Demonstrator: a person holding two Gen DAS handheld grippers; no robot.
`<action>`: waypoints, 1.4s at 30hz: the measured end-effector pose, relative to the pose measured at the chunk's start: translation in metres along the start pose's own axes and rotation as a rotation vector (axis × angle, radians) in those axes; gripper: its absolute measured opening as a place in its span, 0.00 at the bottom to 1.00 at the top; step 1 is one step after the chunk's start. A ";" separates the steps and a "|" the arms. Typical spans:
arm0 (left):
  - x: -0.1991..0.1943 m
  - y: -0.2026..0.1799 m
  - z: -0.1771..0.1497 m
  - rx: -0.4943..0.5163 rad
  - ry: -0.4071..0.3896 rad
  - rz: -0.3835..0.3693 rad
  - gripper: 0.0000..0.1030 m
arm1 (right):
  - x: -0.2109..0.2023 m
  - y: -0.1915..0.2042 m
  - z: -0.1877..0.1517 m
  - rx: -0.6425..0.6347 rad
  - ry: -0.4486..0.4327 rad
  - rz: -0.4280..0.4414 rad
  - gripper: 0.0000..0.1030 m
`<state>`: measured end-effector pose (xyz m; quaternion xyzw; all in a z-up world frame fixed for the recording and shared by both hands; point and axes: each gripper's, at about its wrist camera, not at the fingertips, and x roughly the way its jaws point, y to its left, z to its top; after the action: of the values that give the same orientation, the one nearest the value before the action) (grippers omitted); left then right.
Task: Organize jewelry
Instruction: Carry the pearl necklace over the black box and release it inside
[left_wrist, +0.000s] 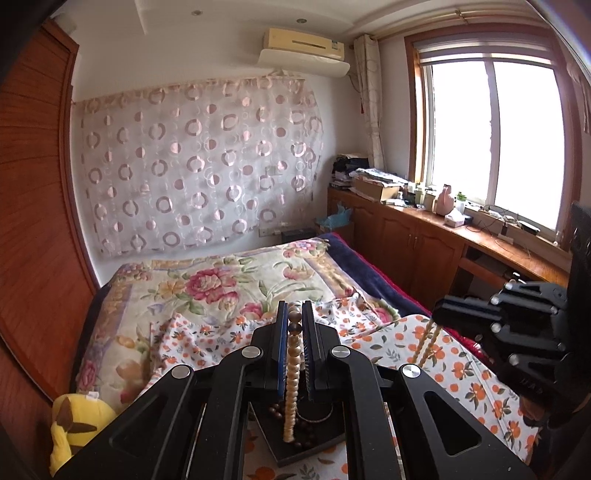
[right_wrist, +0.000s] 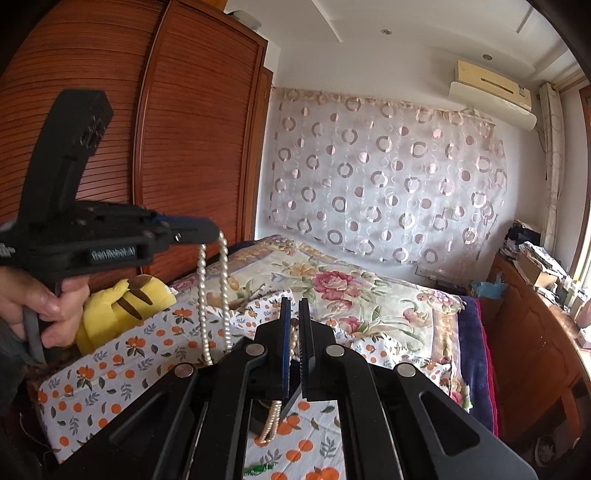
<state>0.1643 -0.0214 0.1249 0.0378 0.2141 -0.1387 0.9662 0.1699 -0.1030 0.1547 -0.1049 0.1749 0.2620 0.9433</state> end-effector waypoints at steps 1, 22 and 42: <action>0.004 0.002 0.000 -0.004 0.007 -0.001 0.06 | 0.002 -0.001 0.003 -0.003 -0.003 0.002 0.05; 0.079 0.032 -0.084 -0.070 0.209 -0.040 0.06 | 0.050 -0.013 0.025 -0.008 -0.012 0.024 0.05; 0.081 0.024 -0.117 -0.066 0.251 -0.041 0.07 | 0.112 -0.007 -0.020 0.025 0.134 0.094 0.05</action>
<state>0.1942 -0.0031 -0.0154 0.0187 0.3385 -0.1455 0.9295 0.2580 -0.0634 0.0938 -0.1023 0.2457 0.2962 0.9173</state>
